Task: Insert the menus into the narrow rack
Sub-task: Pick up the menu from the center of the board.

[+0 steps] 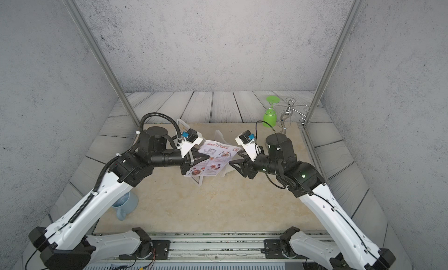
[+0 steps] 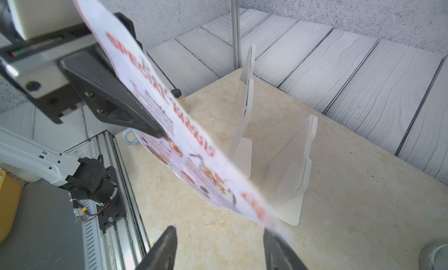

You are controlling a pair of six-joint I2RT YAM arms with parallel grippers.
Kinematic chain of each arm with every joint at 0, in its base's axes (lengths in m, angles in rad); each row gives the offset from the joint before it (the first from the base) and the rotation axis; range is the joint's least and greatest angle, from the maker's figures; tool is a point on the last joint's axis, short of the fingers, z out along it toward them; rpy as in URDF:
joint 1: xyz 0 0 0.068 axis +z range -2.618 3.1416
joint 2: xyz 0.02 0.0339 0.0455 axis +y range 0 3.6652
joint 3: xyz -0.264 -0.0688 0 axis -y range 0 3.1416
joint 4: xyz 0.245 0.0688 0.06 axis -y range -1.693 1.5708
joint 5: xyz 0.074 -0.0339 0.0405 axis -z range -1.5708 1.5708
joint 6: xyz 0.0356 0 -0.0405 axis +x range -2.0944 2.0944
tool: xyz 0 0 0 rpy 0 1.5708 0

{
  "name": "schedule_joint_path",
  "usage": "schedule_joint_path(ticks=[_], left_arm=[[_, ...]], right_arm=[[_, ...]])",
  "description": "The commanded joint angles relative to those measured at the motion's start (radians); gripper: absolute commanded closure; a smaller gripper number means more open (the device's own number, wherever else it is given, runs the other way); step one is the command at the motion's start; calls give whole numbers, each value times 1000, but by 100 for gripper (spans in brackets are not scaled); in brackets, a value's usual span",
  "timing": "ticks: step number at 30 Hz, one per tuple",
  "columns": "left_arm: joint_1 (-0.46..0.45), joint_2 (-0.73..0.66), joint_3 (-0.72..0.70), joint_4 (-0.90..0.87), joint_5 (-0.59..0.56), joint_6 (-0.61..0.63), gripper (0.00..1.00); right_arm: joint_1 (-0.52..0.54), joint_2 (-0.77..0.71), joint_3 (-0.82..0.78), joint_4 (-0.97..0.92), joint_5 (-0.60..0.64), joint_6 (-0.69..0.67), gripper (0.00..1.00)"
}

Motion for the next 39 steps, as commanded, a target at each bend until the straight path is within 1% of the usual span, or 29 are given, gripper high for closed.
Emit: schedule_joint_path(ticks=[1, 5, 8, 14, 20, 25, 32, 36, 39], left_arm=[[17, -34, 4, 75, 63, -90, 100], [21, -80, -51, 177, 102, -182, 100], [21, -98, -78, 230, 143, -226, 100], [21, -90, -73, 222, 126, -243, 100], [22, -83, -67, 236, 111, -253, 100], [24, -65, -62, 264, 120, -274, 100], [27, -35, -62, 280, 153, -284, 100], [31, -36, -64, 266, 154, -272, 100], [37, -34, -63, 250, 156, -263, 100]], right_arm=[[-5, -19, -44, 55, 4, 23, 38], [-7, -19, -89, 124, -48, 40, 34], [-8, -2, -103, 161, -73, 53, 33], [-8, 2, -137, 260, -176, 82, 31], [-8, 3, -151, 295, -266, 79, 32], [-7, 17, -148, 300, -314, 67, 32], [-9, 49, -130, 298, -355, 49, 35], [-8, 63, -125, 290, -361, 43, 40], [-8, 66, -124, 288, -368, 39, 46]])
